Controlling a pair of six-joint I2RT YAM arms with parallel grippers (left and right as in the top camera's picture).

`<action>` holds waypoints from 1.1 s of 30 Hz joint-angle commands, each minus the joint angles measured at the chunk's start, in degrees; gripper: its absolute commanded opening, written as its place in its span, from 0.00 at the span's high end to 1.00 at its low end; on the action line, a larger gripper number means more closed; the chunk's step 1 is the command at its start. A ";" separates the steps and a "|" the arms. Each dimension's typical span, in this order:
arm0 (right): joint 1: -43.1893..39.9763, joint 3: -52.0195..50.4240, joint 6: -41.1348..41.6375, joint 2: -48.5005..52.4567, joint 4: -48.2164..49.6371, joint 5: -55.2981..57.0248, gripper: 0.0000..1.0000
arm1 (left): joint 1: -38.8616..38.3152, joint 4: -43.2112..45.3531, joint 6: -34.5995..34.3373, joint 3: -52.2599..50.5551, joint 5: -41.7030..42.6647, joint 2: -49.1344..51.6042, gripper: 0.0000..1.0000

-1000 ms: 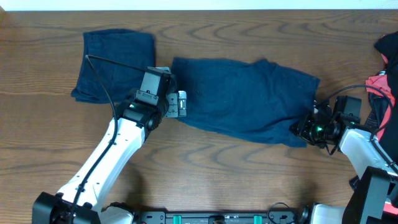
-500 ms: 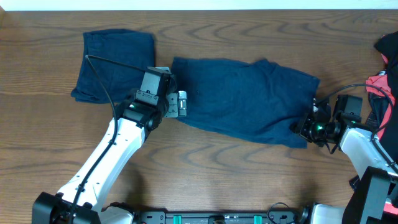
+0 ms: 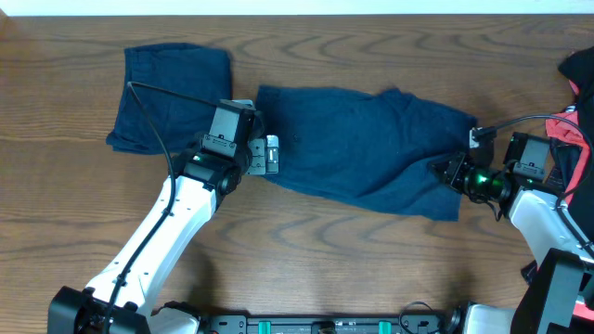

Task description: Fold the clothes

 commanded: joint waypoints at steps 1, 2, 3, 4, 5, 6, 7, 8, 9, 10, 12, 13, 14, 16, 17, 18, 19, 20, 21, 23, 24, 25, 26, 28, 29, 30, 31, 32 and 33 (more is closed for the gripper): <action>1.62 0.81 0.96 -0.48 -1.01 2.36 0.80 | -0.02 0.09 0.59 -0.76 -0.70 0.35 0.01; 1.64 0.83 0.92 -0.48 -1.31 2.95 0.75 | -0.02 0.09 0.59 -0.76 -0.72 0.35 0.01; 1.51 0.81 0.74 -0.48 -1.66 3.41 0.71 | -0.02 0.07 0.59 -0.76 -0.72 0.35 0.01; 1.29 0.83 0.46 -0.48 -2.10 3.76 0.70 | -0.02 0.07 0.59 -0.76 -0.70 0.35 0.01; 0.94 0.83 -0.42 -0.48 -2.69 3.78 0.69 | -0.02 0.07 0.59 -0.76 -0.70 0.35 0.01; 0.44 0.83 -1.40 -0.48 -3.37 3.82 0.69 | -0.02 0.04 0.59 -0.76 -0.70 0.35 0.01; -0.28 0.83 -2.64 -0.48 -4.44 4.17 0.69 | -0.02 0.02 0.59 -0.76 -0.70 0.35 0.01; -1.16 0.83 -3.50 -0.48 -5.51 4.55 0.69 | -0.02 0.00 0.59 -0.76 -0.70 0.35 0.01; -2.12 0.83 -4.13 -0.48 -6.54 5.07 0.69 | -0.02 0.00 0.59 -0.76 -0.70 0.35 0.01; -3.10 0.83 -4.96 -0.48 -7.61 5.55 0.70 | -0.02 0.02 0.59 -0.76 -0.70 0.35 0.01; -5.14 0.83 -7.21 -0.48 -9.57 6.51 0.69 | -0.02 0.04 0.59 -0.76 -0.70 0.35 0.01; -6.62 0.83 -8.52 -0.48 -10.80 7.30 0.69 | -0.02 0.04 0.59 -0.76 -0.70 0.35 0.01; -7.50 0.83 -9.14 -0.48 -11.63 7.82 0.71 | -0.02 0.04 0.59 -0.76 -0.72 0.35 0.01; -9.51 0.83 -10.78 -0.48 -13.73 8.48 0.75 | -0.02 0.07 0.59 -0.76 -0.70 0.35 0.01; -10.12 0.83 -11.74 -0.48 -14.73 8.50 0.75 | -0.02 0.07 0.59 -0.76 -0.70 0.35 0.01; -10.56 0.83 -13.03 -0.48 -15.89 8.57 0.76 | -0.02 0.07 0.59 -0.76 -0.70 0.35 0.01; -10.67 0.83 -13.79 -0.48 -16.68 9.07 0.75 | -0.02 0.07 0.59 -0.76 -0.70 0.35 0.01; -10.69 0.81 -13.84 -0.48 -17.25 9.99 0.75 | -0.02 0.09 0.59 -0.76 -0.70 0.35 0.01; -10.51 0.81 -13.81 -0.48 -17.57 10.75 0.75 | -0.02 0.09 0.59 -0.76 -0.70 0.35 0.01; -10.01 0.52 -13.75 -0.46 -17.62 11.74 0.73 | -0.02 0.09 0.59 -0.76 -0.70 0.35 0.01; -9.66 0.26 -13.70 -0.46 -17.57 12.07 0.73 | -0.02 0.09 0.59 -0.76 -0.70 0.35 0.01; -9.31 -0.11 -13.68 -0.46 -17.46 12.94 0.73 | -0.02 0.09 0.59 -0.76 -0.70 0.35 0.01; -9.05 -0.48 -13.66 -0.46 -17.35 13.79 0.73 | -0.02 0.07 0.59 -0.76 -0.70 0.35 0.01; -8.52 -1.57 -13.66 -0.46 -16.13 14.51 0.72 | -0.02 0.07 0.59 -0.76 -0.70 0.35 0.01; -8.50 -2.21 -13.29 -0.46 -14.95 14.45 0.71 | -0.02 0.07 0.59 -0.76 -0.70 0.35 0.01; -8.55 -2.75 -12.35 -0.46 -13.73 14.45 0.69 | -0.02 0.07 0.59 -0.76 -0.70 0.35 0.01; -8.55 -3.13 -11.85 -0.46 -12.83 14.45 0.68 | -0.02 0.09 0.59 -0.76 -0.70 0.35 0.01; -8.52 -3.50 -11.23 -0.46 -11.89 14.45 0.68 | -0.02 0.09 0.59 -0.76 -0.70 0.35 0.01; -8.52 -3.76 -10.69 -0.46 -11.21 14.43 0.68 | -0.02 0.07 0.59 -0.76 -0.70 0.35 0.01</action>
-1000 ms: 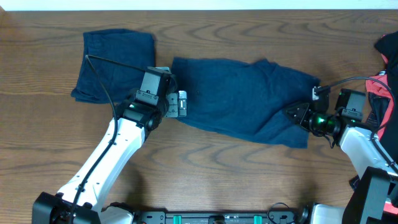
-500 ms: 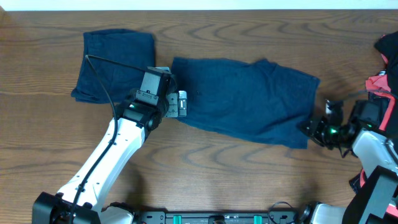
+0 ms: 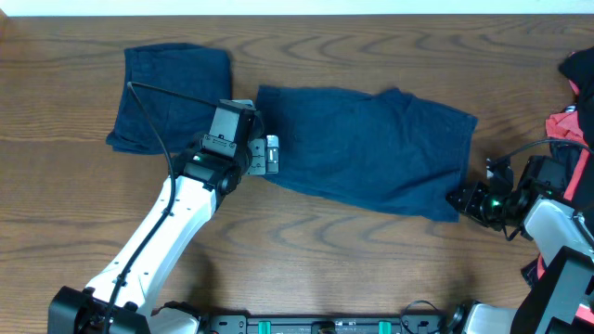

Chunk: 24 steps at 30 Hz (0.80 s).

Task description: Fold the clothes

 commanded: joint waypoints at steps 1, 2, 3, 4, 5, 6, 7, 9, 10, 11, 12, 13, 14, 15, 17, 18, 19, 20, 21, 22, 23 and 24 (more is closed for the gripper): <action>0.48 -1.36 1.79 -0.46 1.70 0.33 0.68 | -0.02 0.04 0.59 -0.76 -0.70 0.35 0.01; 0.48 -1.44 2.10 -0.46 1.99 -0.15 0.68 | -0.02 0.04 0.59 -0.76 -0.70 0.35 0.01; 0.48 -1.57 2.10 -0.46 2.38 -0.76 0.68 | -0.02 0.02 0.59 -0.76 -0.70 0.35 0.01; 0.48 -1.66 2.10 -0.46 2.73 -0.94 0.68 | -0.02 0.04 0.59 -0.76 -0.70 0.35 0.01; 0.48 -1.70 2.10 -0.46 3.06 -0.92 0.67 | -0.02 0.04 0.59 -0.76 -0.70 0.35 0.01; 0.48 -1.70 2.10 -0.46 3.43 -0.92 0.64 | -0.02 0.04 0.59 -0.76 -0.70 0.35 0.01; 0.48 -1.70 2.10 -0.46 3.87 -0.92 0.62 | -0.02 0.04 0.59 -0.76 -0.70 0.35 0.01; 0.52 -1.70 2.86 -0.46 4.66 -1.22 0.60 | -0.02 0.04 0.59 -0.76 -0.70 0.35 0.01; 0.63 -1.70 2.95 -0.46 4.96 -1.62 0.60 | -0.02 0.04 0.59 -0.76 -0.72 0.35 0.01; 0.79 -1.70 2.95 -0.46 5.22 -2.25 0.60 | -0.02 0.04 0.59 -0.76 -0.70 0.35 0.01; 1.03 -1.70 2.95 -0.46 5.51 -2.80 0.60 | -0.02 0.04 0.59 -0.76 -0.70 0.35 0.01; 1.31 -1.70 2.95 -0.46 5.70 -2.86 0.61 | -0.02 0.04 0.59 -0.76 -0.70 0.35 0.01; 1.70 -1.70 2.95 -0.46 5.79 -2.84 0.61 | -0.02 0.04 0.59 -0.76 -0.70 0.35 0.01; 2.08 -1.70 2.95 -0.46 5.92 -2.69 0.61 | -0.02 0.04 0.57 -0.76 -0.70 0.35 0.01; 2.97 -1.70 2.95 -0.46 6.08 -1.99 0.61 | -0.02 0.04 0.59 -0.76 -0.70 0.35 0.01; 3.39 -1.70 2.95 -0.46 6.21 -1.92 0.62 | -0.02 0.02 0.59 -0.76 -0.70 0.35 0.01; 3.87 -1.73 2.95 -0.46 6.47 -1.90 0.64 | -0.02 0.04 0.59 -0.76 -0.70 0.35 0.01; 4.26 -1.75 2.97 -0.46 6.62 -1.73 0.66 | -0.02 0.02 0.59 -0.76 -0.70 0.35 0.01; 4.59 -1.75 2.95 -0.46 6.93 -1.68 0.69 | -0.02 0.02 0.59 -0.76 -0.70 0.35 0.01; 4.70 -1.73 2.97 -0.46 7.13 -1.51 0.75 | -0.02 0.02 0.59 -0.76 -0.70 0.35 0.01; 4.63 -1.73 3.04 -0.46 7.23 -1.51 0.82 | -0.02 0.00 0.59 -0.76 -0.70 0.35 0.01; 4.52 -1.73 3.65 -0.46 7.30 -1.51 0.87 | -0.02 0.00 0.59 -0.76 -0.70 0.35 0.01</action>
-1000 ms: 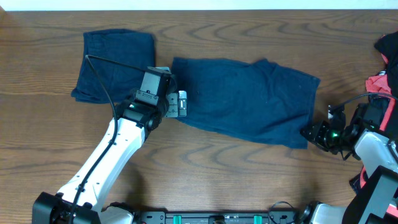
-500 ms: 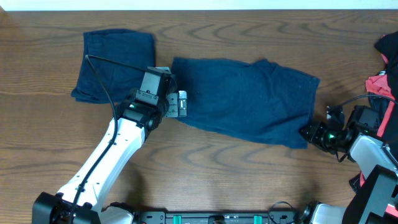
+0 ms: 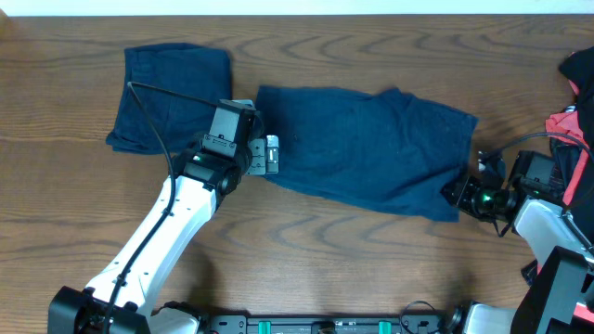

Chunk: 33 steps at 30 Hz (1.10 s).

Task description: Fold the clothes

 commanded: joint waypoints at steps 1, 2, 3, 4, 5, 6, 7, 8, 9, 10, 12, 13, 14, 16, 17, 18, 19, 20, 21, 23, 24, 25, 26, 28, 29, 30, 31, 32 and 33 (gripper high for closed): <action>0.33 -0.44 1.22 -0.46 0.20 -0.48 0.91 | -0.02 0.04 0.59 -0.76 -0.70 0.35 0.01; 0.20 -0.42 1.22 -0.48 0.11 -0.48 0.95 | -0.02 0.02 0.59 -0.76 -0.70 0.35 0.01; 0.09 -0.26 1.22 -0.50 -0.26 -0.50 0.99 | -0.02 0.00 0.59 -0.76 -0.70 0.35 0.01; 0.02 -0.04 1.22 -0.50 -0.81 -0.81 0.99 | -0.02 -0.15 0.59 -0.76 -0.70 0.35 0.01; 0.02 0.17 1.18 -0.59 -1.33 -1.14 0.99 | -0.02 -0.26 0.59 -0.76 -0.70 0.35 0.01; 0.02 0.46 1.18 -0.72 -1.92 -1.14 0.99 | -0.02 -0.39 0.59 -0.76 -0.70 0.35 0.01; 0.02 0.90 1.18 -0.96 -2.69 -1.14 0.99 | -0.02 -0.48 0.59 -0.76 -0.70 0.35 0.01; 0.02 1.33 1.20 -1.29 -3.39 -1.14 0.99 | -0.02 -0.55 0.59 -0.76 -0.70 0.35 0.00; 0.02 1.95 1.27 -1.77 -4.17 -1.25 0.99 | -0.02 -0.57 0.59 -0.76 -0.70 0.35 0.01; 0.02 2.62 1.27 -2.40 -4.98 -1.73 0.99 | -0.02 -0.57 0.59 -0.76 -0.70 0.35 0.00; 0.02 4.02 2.03 -3.76 -6.84 -1.73 0.99 | -0.02 -0.57 0.59 -0.76 -0.70 0.35 0.01; 0.02 4.94 2.32 -4.70 -7.96 -1.53 0.99 | -0.02 -0.57 0.59 -0.76 -0.70 0.35 0.01; 0.02 5.73 2.32 -5.53 -8.85 -1.51 0.99 | -0.02 -0.57 0.59 -0.76 -0.70 0.35 0.01; 0.02 7.56 3.63 -7.48 -11.23 0.22 0.99 | -0.02 -0.57 0.59 -0.76 -0.70 0.35 0.01; 0.02 8.50 4.57 -8.33 -12.35 1.18 0.99 | -0.02 -0.57 0.57 -0.76 -0.70 0.35 0.01; 0.02 9.25 4.94 -9.01 -13.25 1.79 0.99 | -0.02 -0.57 0.57 -0.76 -0.70 0.35 0.00; 0.02 9.92 5.14 -9.70 -14.08 2.05 0.99 | -0.02 -0.57 0.57 -0.76 -0.70 0.35 0.01; 0.02 10.38 5.18 -10.19 -14.60 2.10 0.99 | -0.02 -0.59 0.57 -0.76 -0.70 0.35 0.01; 0.02 10.62 5.14 -10.54 -14.91 2.16 0.99 | -0.02 -0.57 0.57 -0.76 -0.70 0.35 0.01; 0.02 10.71 5.33 -10.67 -15.47 3.54 0.99 | -0.02 -0.57 0.57 -0.76 -0.70 0.35 0.01; 0.04 10.71 5.55 -10.64 -16.20 4.31 0.99 | -0.02 -0.57 0.57 -0.76 -0.70 0.35 0.01; 0.09 10.69 5.75 -10.43 -17.33 5.42 0.99 | -0.02 -0.61 0.57 -0.76 -0.70 0.35 0.01; 0.11 10.69 5.75 -10.27 -18.29 6.67 0.99 | -0.02 -0.68 0.57 -0.76 -0.70 0.35 0.01; 0.13 10.62 5.75 -9.94 -20.17 10.58 0.99 | -0.02 -1.01 0.57 -0.76 -0.70 0.35 0.01; 0.13 10.58 5.73 -9.77 -20.63 11.78 0.99 | -0.02 -1.07 0.57 -0.76 -0.70 0.35 0.01; 0.13 10.47 5.73 -9.44 -20.98 12.66 0.98 | -0.02 -1.22 0.57 -0.76 -0.70 0.35 0.01; 0.13 10.23 5.73 -9.03 -21.03 12.61 0.98 | -0.02 -1.29 0.57 -0.76 -0.70 0.35 0.01; 0.13 9.92 5.75 -8.52 -20.96 12.59 0.97 | -0.02 -1.29 0.57 -0.76 -0.70 0.35 0.01; 0.13 9.64 5.75 -7.76 -20.68 12.68 0.93 | -0.02 -1.27 0.57 -0.76 -0.70 0.35 0.01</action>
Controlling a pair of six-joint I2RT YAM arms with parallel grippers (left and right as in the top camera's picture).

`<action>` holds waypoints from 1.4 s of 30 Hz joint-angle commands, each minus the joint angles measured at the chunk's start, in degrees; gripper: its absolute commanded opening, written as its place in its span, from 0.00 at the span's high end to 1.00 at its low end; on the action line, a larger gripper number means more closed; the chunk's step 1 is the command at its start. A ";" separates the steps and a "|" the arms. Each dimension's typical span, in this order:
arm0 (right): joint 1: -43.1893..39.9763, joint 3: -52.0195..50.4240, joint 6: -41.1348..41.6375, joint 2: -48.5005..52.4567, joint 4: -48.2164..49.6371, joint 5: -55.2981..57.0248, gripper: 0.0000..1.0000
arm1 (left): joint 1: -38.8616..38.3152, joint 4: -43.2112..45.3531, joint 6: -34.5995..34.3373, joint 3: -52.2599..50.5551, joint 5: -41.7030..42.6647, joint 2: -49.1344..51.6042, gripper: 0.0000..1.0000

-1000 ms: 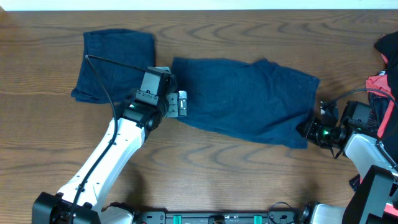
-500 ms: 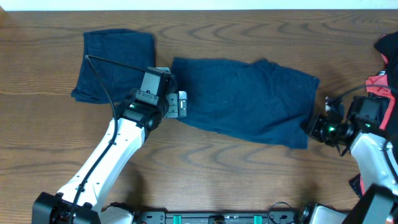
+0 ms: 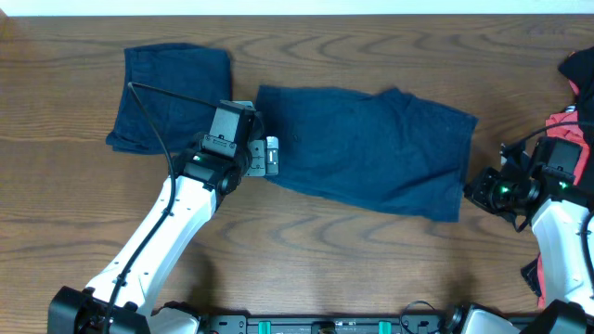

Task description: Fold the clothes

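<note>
A dark blue garment (image 3: 367, 148) lies spread flat across the middle of the table. To its upper left sits a folded dark blue piece (image 3: 172, 93). My left gripper (image 3: 270, 155) rests at the spread garment's left edge, its white fingers (image 3: 272, 144) against the cloth; I cannot make out whether it is open or shut. Just right of the garment's lower right corner is my right gripper (image 3: 475, 190), a small gap away from the cloth. It is dark and seen from above, so its state does not show.
A heap of red and dark clothes (image 3: 574, 102) lies at the right edge, close behind the right arm. The wooden table (image 3: 325, 246) shows bare in front of the garment. A black cable (image 3: 153, 102) runs over the folded piece.
My right gripper has moved a little to the right, from touching the garment's lower right corner to just clear of it. The garment and the left arm have not moved.
At first my right gripper was on the garment's right edge, which was pulled in and bunched. Then it was lower and off the cloth, with the edge lying straight. It came back to the corner, and now stands apart. The left gripper stayed at the left edge throughout.
</note>
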 commanded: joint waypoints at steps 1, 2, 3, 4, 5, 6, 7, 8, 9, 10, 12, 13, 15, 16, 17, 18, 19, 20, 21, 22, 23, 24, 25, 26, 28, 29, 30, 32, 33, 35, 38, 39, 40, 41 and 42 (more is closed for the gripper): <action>0.15 -0.83 0.50 2.47 0.83 3.54 0.85 | -0.02 -0.31 0.57 -0.76 -0.70 0.35 0.01; 0.15 -1.18 0.52 3.48 1.81 4.15 0.83 | -0.02 -0.31 0.57 -0.76 -0.70 0.35 0.01; 0.15 -1.57 0.52 4.48 3.06 4.11 0.83 | -0.02 -0.33 0.55 -0.76 -0.70 0.35 0.01; 0.15 -1.95 0.83 5.55 4.35 4.11 0.81 | -0.02 -0.33 0.57 -0.76 -0.70 0.35 0.01; 0.15 -2.40 0.96 6.95 6.05 4.09 0.79 | -0.02 -0.33 0.57 -0.76 -0.70 0.35 0.01; 0.15 -2.75 0.94 8.22 7.80 4.07 0.77 | -0.02 -0.31 0.55 -0.76 -0.68 0.35 0.01; 0.15 -3.08 0.90 9.68 9.86 3.45 0.76 | -0.02 -0.31 0.55 -0.76 -0.68 0.35 0.01; 0.15 -3.19 0.85 10.93 11.04 2.47 0.75 | -0.02 -0.31 0.55 -0.76 -0.70 0.35 0.01; 0.15 -3.23 0.31 12.31 11.89 0.68 0.73 | -0.02 -0.31 0.55 -0.76 -0.70 0.35 0.01; 0.15 -3.23 -0.74 13.53 12.52 -1.18 0.71 | -0.02 -0.31 0.55 -0.76 -0.68 0.35 0.01; 0.15 -3.23 -2.89 15.58 13.60 -3.76 0.68 | -0.02 -0.33 0.55 -0.76 -0.68 0.35 0.01; 0.17 -3.23 -4.15 16.39 14.12 -5.22 0.67 | -0.02 -0.33 0.52 -0.76 -0.68 0.35 0.01; 0.24 -3.23 -7.54 17.70 15.23 -10.43 0.65 | -0.02 -0.31 0.55 -0.76 -0.68 0.35 0.01; 0.35 -3.23 -9.55 18.14 15.67 -13.38 0.63 | -0.02 -0.28 0.55 -0.76 -0.68 0.35 0.01; 0.50 -3.23 -11.63 18.32 15.91 -16.37 0.62 | -0.02 -0.31 0.55 -0.76 -0.68 0.35 0.00; 0.55 -3.23 -12.74 18.32 15.96 -17.62 0.62 | -0.02 -0.31 0.52 -0.76 -0.66 0.35 0.01; 0.52 -3.23 -13.66 18.23 16.04 -18.43 0.61 | -0.02 -0.33 0.52 -0.76 -0.68 0.35 0.01; 0.50 -3.23 -14.21 18.18 16.20 -18.73 0.61 | -0.02 -0.35 0.52 -0.76 -0.68 0.35 0.01; 0.50 -3.23 -14.32 18.18 16.50 -18.78 0.61 | -0.02 -0.33 0.55 -0.76 -0.68 0.35 0.01; 0.48 -3.23 -14.36 18.18 16.74 -18.99 0.61 | -0.02 -0.33 0.52 -0.76 -0.66 0.35 0.01; 0.48 -3.21 -14.34 18.16 16.74 -18.97 0.62 | -0.02 -0.33 0.52 -0.76 -0.68 0.35 0.01; 0.48 -3.21 -14.32 17.99 16.65 -18.84 0.63 | -0.02 -0.33 0.52 -0.76 -0.68 0.35 0.01; 0.46 -3.21 -14.32 17.77 16.15 -18.53 0.64 | -0.02 -0.33 0.52 -0.76 -0.66 0.35 0.01; 0.37 -3.21 -14.08 17.33 15.52 -18.23 0.64 | -0.02 -0.33 0.52 -0.76 -0.68 0.35 0.01; -0.09 -3.15 -13.88 16.00 14.71 -17.73 0.65 | -0.02 -0.33 0.52 -0.76 -0.66 0.35 0.01; -0.52 -2.93 -13.46 15.13 13.99 -17.27 0.65 | -0.02 -0.33 0.52 -0.76 -0.66 0.35 0.01; -1.03 -2.64 -12.85 14.05 13.20 -16.90 0.65 | -0.02 -0.31 0.52 -0.76 -0.68 0.35 0.01; -2.43 -1.95 -12.52 11.15 11.67 -16.94 0.65 | -0.02 -0.31 0.52 -0.76 -0.66 0.35 0.01; -3.10 -1.68 -12.13 9.35 10.69 -16.92 0.65 | -0.02 -0.31 0.52 -0.76 -0.66 0.35 0.01; -3.72 -1.68 -11.50 6.34 9.46 -16.90 0.65 | -0.02 -0.28 0.52 -0.76 -0.68 0.35 0.01; -3.58 -1.70 -10.95 4.11 7.23 -15.61 0.65 | -0.02 -0.31 0.52 -0.76 -0.68 0.35 0.01; -3.61 -1.70 -10.64 4.02 6.49 -14.58 0.65 | -0.02 -0.31 0.52 -0.76 -0.66 0.35 0.01; -3.61 -1.70 -9.92 4.04 5.92 -12.87 0.64 | -0.02 -0.31 0.52 -0.76 -0.68 0.35 0.01; -3.58 -1.73 -9.42 4.11 5.66 -11.32 0.63 | -0.02 -0.31 0.52 -0.76 -0.68 0.35 0.01; -3.58 -1.77 -9.40 4.13 5.73 -11.17 0.63 | -0.02 -0.28 0.52 -0.76 -0.68 0.35 0.01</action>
